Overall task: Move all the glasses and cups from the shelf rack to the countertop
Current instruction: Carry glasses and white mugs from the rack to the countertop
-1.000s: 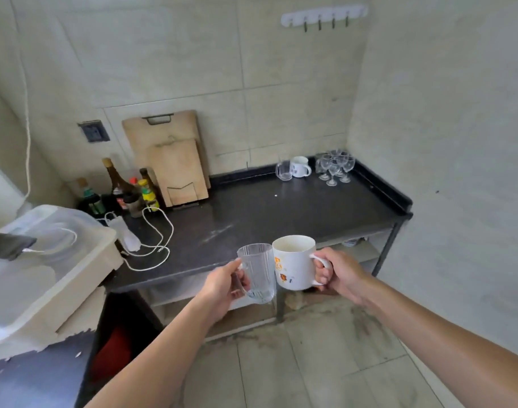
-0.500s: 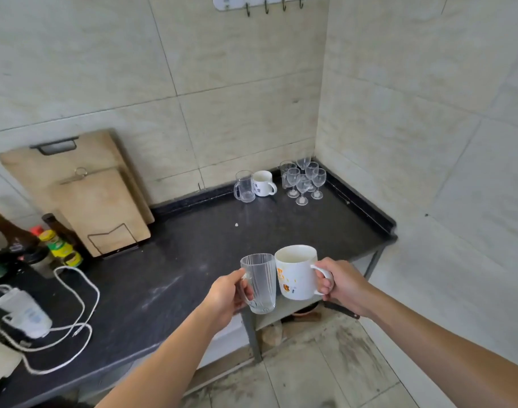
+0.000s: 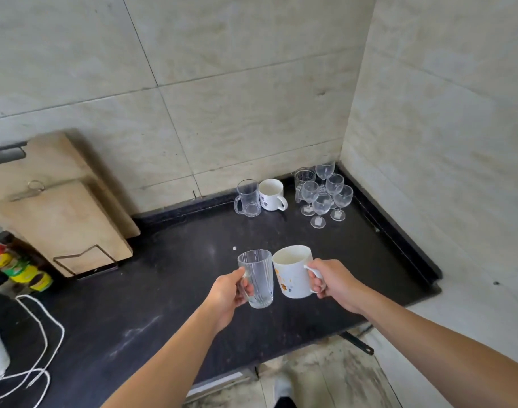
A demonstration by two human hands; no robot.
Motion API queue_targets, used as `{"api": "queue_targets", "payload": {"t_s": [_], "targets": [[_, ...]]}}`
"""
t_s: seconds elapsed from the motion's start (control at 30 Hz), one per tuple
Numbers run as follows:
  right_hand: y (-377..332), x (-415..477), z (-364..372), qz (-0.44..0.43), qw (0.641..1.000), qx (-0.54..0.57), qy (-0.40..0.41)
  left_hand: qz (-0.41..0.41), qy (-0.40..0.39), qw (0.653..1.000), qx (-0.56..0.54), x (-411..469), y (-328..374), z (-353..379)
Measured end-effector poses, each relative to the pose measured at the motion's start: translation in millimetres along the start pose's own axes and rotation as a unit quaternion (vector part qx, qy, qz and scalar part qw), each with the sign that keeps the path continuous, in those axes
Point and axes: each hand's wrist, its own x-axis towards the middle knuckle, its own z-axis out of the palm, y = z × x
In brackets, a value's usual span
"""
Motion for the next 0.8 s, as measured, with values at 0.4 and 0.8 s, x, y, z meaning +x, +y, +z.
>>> {"api": "queue_targets", "payload": {"t_s": [0.4,0.8], "targets": [[-49.6,171.8,11.1,0.044,0.997,-0.052,0.025,-0.041,0.016,0.999,0.001,170.2,53.8,5.8],[-52.2,251.8,9.1,0.064,0.997,-0.027,0.041,-0.054,0.016,0.998,0.033,247.3,64.5,2.6]]}}
